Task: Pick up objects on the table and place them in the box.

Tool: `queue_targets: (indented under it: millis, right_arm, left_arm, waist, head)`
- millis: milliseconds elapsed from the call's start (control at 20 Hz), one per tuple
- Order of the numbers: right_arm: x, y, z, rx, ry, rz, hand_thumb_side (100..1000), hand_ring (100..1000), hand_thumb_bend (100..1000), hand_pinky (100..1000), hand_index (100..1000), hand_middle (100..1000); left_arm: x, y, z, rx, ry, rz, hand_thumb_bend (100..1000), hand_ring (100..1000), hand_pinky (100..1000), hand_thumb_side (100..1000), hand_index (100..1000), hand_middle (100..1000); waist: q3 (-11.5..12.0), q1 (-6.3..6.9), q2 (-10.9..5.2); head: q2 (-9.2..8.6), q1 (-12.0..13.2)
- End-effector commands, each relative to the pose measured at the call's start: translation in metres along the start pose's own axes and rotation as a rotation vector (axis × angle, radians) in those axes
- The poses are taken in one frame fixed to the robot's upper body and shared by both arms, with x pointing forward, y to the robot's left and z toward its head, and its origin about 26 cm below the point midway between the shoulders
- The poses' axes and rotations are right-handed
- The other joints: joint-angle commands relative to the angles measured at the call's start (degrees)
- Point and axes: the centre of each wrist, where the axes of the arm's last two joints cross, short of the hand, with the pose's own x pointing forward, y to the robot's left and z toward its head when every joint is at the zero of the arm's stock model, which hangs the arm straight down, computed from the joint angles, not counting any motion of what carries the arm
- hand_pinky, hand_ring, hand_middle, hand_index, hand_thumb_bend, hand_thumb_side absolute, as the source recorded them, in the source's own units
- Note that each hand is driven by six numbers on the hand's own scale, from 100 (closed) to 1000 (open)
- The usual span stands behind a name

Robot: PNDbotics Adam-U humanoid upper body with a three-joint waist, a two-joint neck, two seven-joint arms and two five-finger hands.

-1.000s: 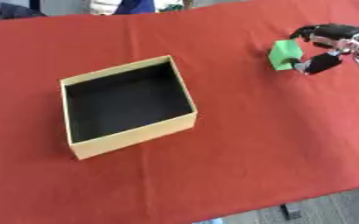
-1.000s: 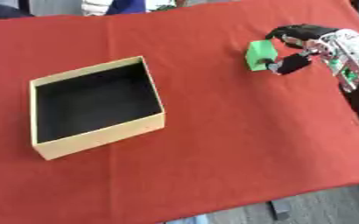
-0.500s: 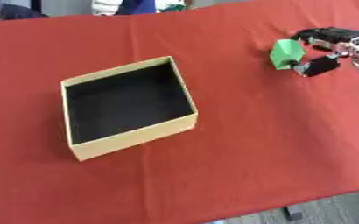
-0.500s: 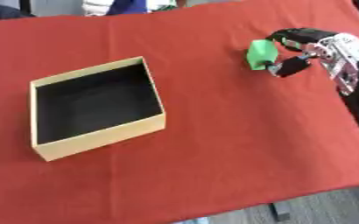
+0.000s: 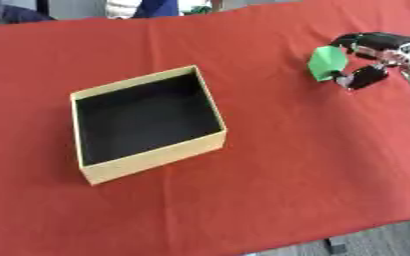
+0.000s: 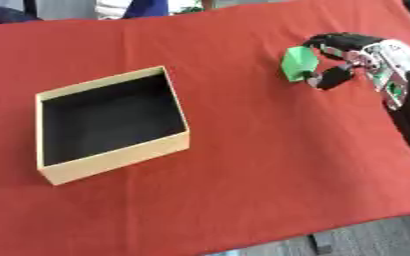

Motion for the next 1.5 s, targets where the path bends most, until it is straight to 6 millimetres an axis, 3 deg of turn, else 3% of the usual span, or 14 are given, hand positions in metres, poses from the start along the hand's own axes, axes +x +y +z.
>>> queue_targets:
  millis: [50, 350, 650, 700, 750, 800, 1200, 1500]
  right_arm:
    - [0.001, -0.015, 0.005, -0.062, -0.004, 0.042, 345, 808, 100, 794, 877, 921]
    - [0.018, -0.035, 0.009, -0.186, -0.065, 0.079, 277, 797, 100, 787, 740, 907]
    - [0.042, -0.065, 0.014, -0.277, -0.152, 0.110, 261, 797, 100, 789, 718, 910]
    - [0.048, -0.071, 0.013, -0.291, -0.170, 0.116, 390, 798, 100, 790, 719, 913]
    - [0.053, -0.077, 0.013, -0.302, -0.187, 0.122, 259, 798, 100, 791, 719, 912]
    - [0.059, -0.082, 0.012, -0.312, -0.206, 0.129, 260, 799, 100, 792, 718, 913]
    - [0.109, -0.113, -0.009, -0.331, -0.344, 0.189, 271, 801, 100, 795, 718, 919]
    - [0.139, -0.112, -0.034, -0.295, -0.403, 0.177, 261, 798, 100, 790, 720, 919]
  left_arm:
    - [0.007, 0.001, -0.004, -0.005, -0.029, -0.003, 100, 623, 697, 652, 658, 598]
    - [0.006, 0.002, -0.003, -0.005, -0.025, -0.004, 100, 622, 696, 651, 657, 598]
    - [0.004, 0.002, -0.002, -0.008, -0.018, -0.006, 100, 622, 697, 650, 657, 598]
    - [0.004, 0.002, -0.002, -0.009, -0.017, -0.006, 100, 622, 697, 650, 657, 598]
    - [0.004, 0.002, -0.001, -0.010, -0.015, -0.006, 100, 622, 697, 649, 657, 598]
    - [0.004, 0.002, -0.001, -0.012, -0.014, -0.006, 100, 622, 697, 649, 657, 598]
    - [0.002, 0.000, 0.000, -0.026, -0.008, -0.001, 100, 622, 697, 648, 657, 599]
    - [0.003, -0.002, -0.001, -0.036, -0.014, 0.009, 100, 621, 697, 645, 657, 599]
  waist:
    - [-0.1, -0.02, -0.96]
    - [-0.5, -0.13, -1.37]
    - [-0.8, -0.54, -2.16]
    - [-0.8, -0.64, -2.33]
    - [-0.8, -0.73, -2.48]
    - [-0.7, -0.83, -2.63]
    - [1.0, -1.70, -3.58]
    - [3.0, -1.97, -3.81]
  head:
    - [-0.40, 0.2]
    - [-0.18, 0.1]
    - [0.31, -0.1]
    - [0.36, -0.2]
    - [0.41, -0.3]
    - [0.42, -0.5]
    - [0.49, -2.2]
    - [0.21, -3.9]
